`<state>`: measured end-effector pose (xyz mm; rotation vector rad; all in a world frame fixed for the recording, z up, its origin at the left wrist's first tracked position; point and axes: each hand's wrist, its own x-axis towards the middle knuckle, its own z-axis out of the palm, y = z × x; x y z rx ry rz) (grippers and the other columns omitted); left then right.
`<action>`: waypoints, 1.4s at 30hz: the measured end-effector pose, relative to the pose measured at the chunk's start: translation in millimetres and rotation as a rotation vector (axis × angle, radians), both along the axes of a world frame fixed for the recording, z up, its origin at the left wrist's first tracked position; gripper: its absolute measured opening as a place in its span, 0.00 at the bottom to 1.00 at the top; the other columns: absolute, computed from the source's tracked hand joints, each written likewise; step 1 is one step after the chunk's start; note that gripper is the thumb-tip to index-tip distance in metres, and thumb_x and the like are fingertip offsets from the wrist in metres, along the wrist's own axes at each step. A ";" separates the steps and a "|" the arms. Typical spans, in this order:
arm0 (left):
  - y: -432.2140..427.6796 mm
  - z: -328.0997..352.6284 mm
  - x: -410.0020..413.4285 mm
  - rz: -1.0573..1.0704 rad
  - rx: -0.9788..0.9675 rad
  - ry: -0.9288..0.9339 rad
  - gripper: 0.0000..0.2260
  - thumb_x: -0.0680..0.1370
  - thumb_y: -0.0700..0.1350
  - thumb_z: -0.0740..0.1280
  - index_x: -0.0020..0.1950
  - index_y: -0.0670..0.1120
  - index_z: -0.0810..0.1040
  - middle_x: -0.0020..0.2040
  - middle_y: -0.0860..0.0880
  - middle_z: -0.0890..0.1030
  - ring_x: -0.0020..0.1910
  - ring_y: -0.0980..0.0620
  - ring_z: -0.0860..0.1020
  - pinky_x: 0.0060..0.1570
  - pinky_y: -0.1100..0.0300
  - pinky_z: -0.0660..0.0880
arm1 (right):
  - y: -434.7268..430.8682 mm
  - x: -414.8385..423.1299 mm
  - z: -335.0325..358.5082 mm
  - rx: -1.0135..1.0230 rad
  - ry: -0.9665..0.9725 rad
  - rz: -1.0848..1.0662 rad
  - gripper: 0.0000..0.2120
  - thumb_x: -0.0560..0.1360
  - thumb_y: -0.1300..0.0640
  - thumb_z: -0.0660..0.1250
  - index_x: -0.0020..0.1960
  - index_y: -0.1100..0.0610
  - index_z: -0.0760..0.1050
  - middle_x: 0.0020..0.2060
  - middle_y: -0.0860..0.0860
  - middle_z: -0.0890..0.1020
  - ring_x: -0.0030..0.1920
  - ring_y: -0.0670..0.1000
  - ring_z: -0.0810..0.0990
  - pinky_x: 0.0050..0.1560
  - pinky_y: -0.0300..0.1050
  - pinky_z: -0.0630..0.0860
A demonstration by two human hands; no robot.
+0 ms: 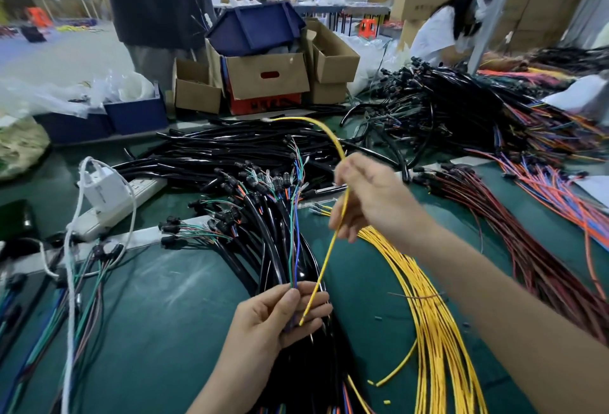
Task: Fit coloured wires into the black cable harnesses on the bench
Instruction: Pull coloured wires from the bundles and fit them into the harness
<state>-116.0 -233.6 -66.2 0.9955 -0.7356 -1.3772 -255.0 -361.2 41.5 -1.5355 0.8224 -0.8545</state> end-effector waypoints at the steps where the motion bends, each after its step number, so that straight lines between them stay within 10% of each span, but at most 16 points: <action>1: 0.1 0.4 0.1 -0.003 0.003 0.001 0.12 0.72 0.45 0.64 0.48 0.43 0.85 0.49 0.36 0.83 0.48 0.42 0.83 0.39 0.61 0.80 | 4.2 7.2 -4.1 -0.033 0.040 0.026 0.11 0.83 0.56 0.50 0.44 0.57 0.64 0.26 0.61 0.79 0.20 0.55 0.76 0.19 0.40 0.71; 12: -1.4 1.7 8.2 -0.159 0.024 -0.071 0.12 0.70 0.40 0.64 0.48 0.34 0.79 0.35 0.38 0.81 0.24 0.50 0.76 0.23 0.64 0.72 | -24.1 -8.9 -26.3 0.039 0.090 0.035 0.07 0.81 0.56 0.60 0.46 0.58 0.70 0.32 0.56 0.82 0.25 0.53 0.78 0.25 0.40 0.75; 19: -3.9 -1.7 7.6 -0.149 0.034 -0.076 0.10 0.70 0.40 0.64 0.45 0.34 0.78 0.34 0.37 0.79 0.24 0.48 0.76 0.22 0.63 0.72 | -116.3 -149.0 -69.7 -0.321 1.098 -0.681 0.08 0.75 0.61 0.65 0.53 0.58 0.80 0.53 0.59 0.81 0.55 0.60 0.78 0.55 0.50 0.75; 26: -4.9 -0.7 7.8 -0.180 0.039 -0.083 0.09 0.69 0.39 0.64 0.40 0.36 0.83 0.35 0.35 0.80 0.25 0.47 0.77 0.22 0.63 0.73 | -129.8 -169.0 -103.0 -0.414 1.379 -0.726 0.03 0.77 0.64 0.58 0.49 0.63 0.69 0.49 0.60 0.71 0.44 0.62 0.76 0.39 0.48 0.67; 42: -5.1 1.4 7.0 -0.175 0.042 -0.106 0.09 0.71 0.39 0.64 0.43 0.35 0.79 0.34 0.36 0.80 0.25 0.48 0.77 0.23 0.64 0.73 | -161.1 -148.4 -103.4 -0.377 1.126 -0.918 0.07 0.77 0.61 0.64 0.54 0.59 0.78 0.55 0.58 0.74 0.51 0.62 0.76 0.46 0.51 0.74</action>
